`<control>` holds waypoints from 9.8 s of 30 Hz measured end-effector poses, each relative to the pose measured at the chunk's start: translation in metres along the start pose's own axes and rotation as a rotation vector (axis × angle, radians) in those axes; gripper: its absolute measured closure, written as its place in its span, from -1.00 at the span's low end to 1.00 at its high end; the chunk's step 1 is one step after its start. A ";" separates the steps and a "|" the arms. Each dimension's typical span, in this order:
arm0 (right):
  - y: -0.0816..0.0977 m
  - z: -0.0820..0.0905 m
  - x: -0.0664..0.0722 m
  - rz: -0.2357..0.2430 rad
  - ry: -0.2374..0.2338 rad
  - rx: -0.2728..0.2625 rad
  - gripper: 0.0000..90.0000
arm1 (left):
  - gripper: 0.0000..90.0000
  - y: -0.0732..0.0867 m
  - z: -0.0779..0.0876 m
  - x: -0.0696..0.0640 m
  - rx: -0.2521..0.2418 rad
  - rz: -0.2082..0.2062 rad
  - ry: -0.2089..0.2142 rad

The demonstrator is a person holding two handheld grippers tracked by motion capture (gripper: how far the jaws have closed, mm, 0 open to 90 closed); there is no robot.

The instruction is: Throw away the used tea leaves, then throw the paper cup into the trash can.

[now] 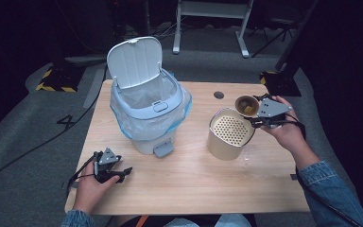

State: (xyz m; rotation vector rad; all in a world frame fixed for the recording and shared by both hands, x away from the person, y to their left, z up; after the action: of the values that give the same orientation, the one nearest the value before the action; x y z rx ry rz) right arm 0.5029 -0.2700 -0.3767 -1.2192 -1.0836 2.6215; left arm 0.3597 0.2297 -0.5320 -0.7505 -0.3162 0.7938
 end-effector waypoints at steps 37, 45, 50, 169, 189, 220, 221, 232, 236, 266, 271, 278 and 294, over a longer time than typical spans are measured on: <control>-0.016 0.007 0.030 1.103 0.398 0.390 -0.20 | -0.27 0.000 0.000 0.000 0.000 0.001 0.000; -0.020 0.006 0.041 1.342 0.465 0.428 -0.19 | -0.27 0.000 0.000 0.000 0.001 0.001 0.000; -0.025 0.005 0.051 1.491 0.484 0.444 -0.19 | -0.27 0.000 0.000 0.000 0.001 0.001 0.000; -0.030 0.060 -0.003 -0.674 -0.301 -0.120 -0.26 | -0.28 -0.003 -0.003 0.002 0.000 0.007 0.004; -0.082 0.041 -0.008 -0.630 -0.442 -0.171 -0.27 | -0.27 -0.004 -0.004 0.004 0.003 0.005 -0.001; -0.213 -0.049 -0.022 -0.593 -0.444 -0.281 -0.30 | -0.27 -0.004 -0.004 0.003 0.000 0.013 -0.014; -0.218 -0.052 -0.022 -0.599 -0.448 -0.287 -0.30 | -0.27 -0.004 -0.004 0.003 0.000 0.014 -0.013; -0.252 -0.088 -0.011 -0.566 -0.461 -0.227 -0.30 | -0.27 -0.005 -0.005 0.003 -0.003 0.019 -0.013; -0.260 -0.097 -0.009 -0.557 -0.465 -0.207 -0.30 | -0.28 -0.005 -0.005 0.003 -0.002 0.019 -0.014; -0.250 -0.144 0.018 -0.501 -0.499 0.041 -0.60 | -0.28 -0.005 -0.005 0.003 -0.002 0.017 -0.015; -0.251 -0.145 0.019 -0.476 -0.493 0.006 -0.65 | -0.28 -0.005 -0.005 0.003 -0.002 0.017 -0.014; -0.258 -0.134 0.011 -0.502 -0.458 -0.120 -0.64 | -0.28 -0.005 -0.005 0.003 -0.002 0.018 -0.013; -0.216 -0.052 -0.006 -0.515 -0.409 -0.158 -0.59 | -0.28 -0.005 -0.005 0.003 0.000 0.023 -0.012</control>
State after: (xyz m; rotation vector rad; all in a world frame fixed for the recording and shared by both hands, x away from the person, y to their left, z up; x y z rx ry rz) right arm 0.4929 -0.0795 -0.2619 -0.3339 -1.4508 2.4450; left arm 0.3670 0.2274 -0.5318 -0.7511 -0.3192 0.8199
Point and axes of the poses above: each handheld gripper's, and its own axes: z roughly backward along the jaws, y roughly out of its underside, x roughly to its left, the point moved 4 cm from there along -z, roughly forward along the jaws
